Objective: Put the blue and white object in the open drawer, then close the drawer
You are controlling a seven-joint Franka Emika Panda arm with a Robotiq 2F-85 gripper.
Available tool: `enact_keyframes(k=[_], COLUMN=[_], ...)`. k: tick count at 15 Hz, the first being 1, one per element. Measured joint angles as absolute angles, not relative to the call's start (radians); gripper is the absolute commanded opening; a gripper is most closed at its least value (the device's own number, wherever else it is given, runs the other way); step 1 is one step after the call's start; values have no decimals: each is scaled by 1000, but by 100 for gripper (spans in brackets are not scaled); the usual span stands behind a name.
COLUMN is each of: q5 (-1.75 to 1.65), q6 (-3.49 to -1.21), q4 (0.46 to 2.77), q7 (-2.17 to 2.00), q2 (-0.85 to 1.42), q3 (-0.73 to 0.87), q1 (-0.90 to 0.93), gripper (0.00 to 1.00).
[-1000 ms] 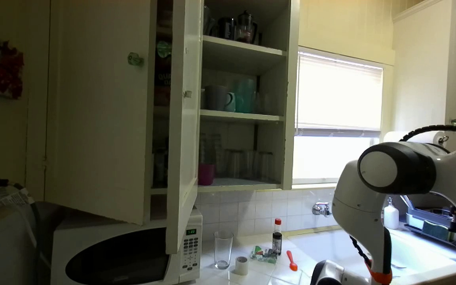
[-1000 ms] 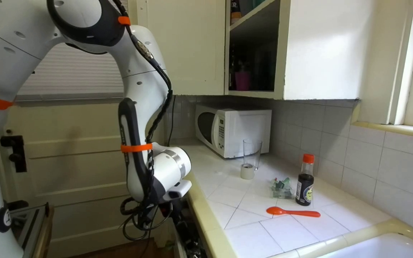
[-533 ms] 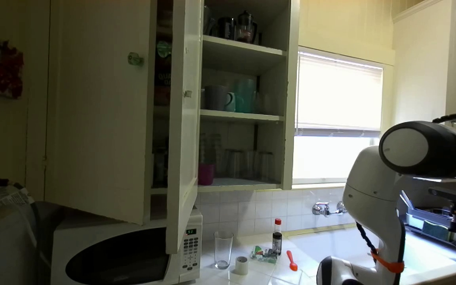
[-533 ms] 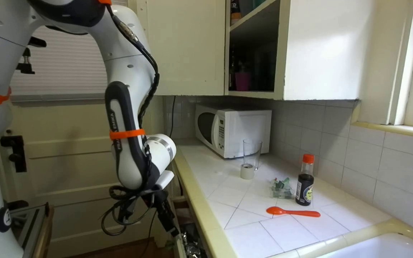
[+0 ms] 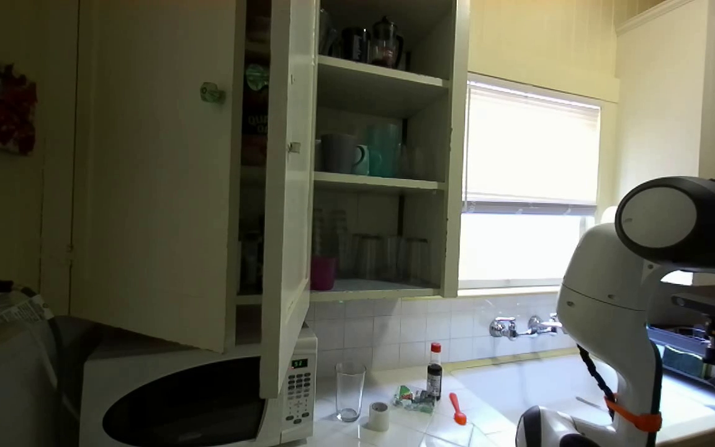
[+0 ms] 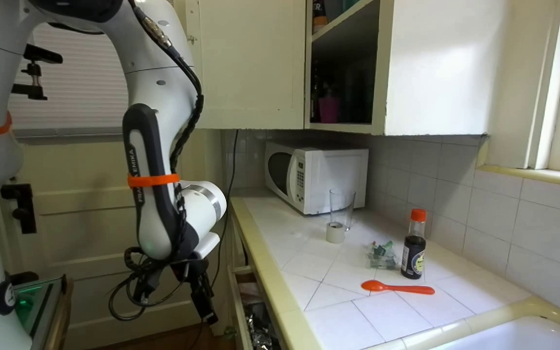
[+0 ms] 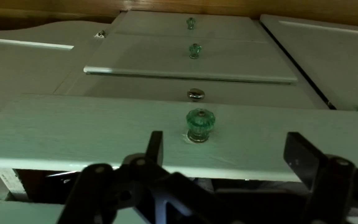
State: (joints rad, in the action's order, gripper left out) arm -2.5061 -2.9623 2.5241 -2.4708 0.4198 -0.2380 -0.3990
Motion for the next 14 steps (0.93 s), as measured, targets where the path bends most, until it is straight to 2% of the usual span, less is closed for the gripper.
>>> enact_keyframes(k=[2,7,14], q5=[-2506,-2506,-2506], q6=[-2945,-2741,-2685], q4=[2523,2490,2483], q7=[-2468,-2527,-2549], q2=[427,448,517], q3=[-254,-378,-306], q1=[-413,-452,-415], gripper=[100,100,100])
